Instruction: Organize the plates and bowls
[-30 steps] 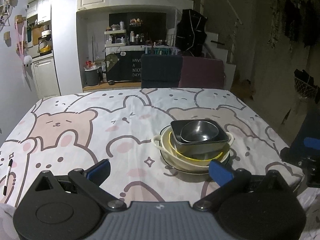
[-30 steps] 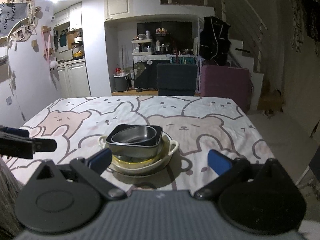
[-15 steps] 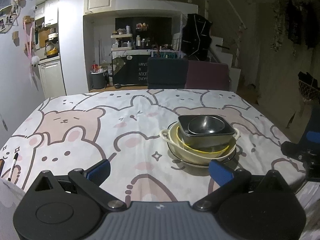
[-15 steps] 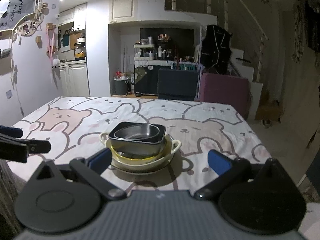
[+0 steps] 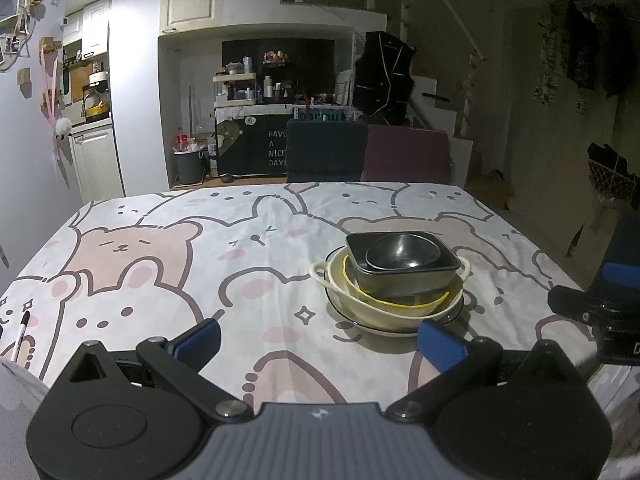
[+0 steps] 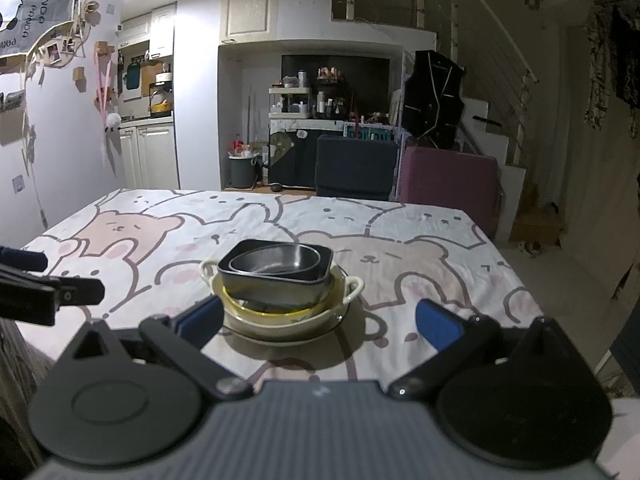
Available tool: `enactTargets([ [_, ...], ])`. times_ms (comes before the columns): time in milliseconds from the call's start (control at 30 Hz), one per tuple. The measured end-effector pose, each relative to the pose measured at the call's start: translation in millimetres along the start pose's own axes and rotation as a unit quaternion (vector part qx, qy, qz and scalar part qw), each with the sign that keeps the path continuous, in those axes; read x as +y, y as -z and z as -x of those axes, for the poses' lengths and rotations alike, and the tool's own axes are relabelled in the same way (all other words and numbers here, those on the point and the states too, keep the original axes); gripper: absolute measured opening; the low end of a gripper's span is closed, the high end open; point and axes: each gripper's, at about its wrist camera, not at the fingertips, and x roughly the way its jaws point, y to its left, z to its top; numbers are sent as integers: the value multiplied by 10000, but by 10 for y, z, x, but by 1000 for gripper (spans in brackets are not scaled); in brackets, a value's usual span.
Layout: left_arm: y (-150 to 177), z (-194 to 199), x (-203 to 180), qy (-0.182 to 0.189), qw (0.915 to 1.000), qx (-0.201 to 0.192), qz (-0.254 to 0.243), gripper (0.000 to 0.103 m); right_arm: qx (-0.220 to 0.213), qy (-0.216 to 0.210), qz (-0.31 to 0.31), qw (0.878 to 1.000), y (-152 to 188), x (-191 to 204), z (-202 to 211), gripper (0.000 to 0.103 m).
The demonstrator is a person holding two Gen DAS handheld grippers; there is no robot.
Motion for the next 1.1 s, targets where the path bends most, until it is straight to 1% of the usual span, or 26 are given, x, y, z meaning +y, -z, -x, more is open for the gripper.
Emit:
enactTargets([
  [1100, 2, 2, 11, 12, 10000, -15, 21, 103, 12, 6, -14, 10000, 5, 17, -18, 103],
])
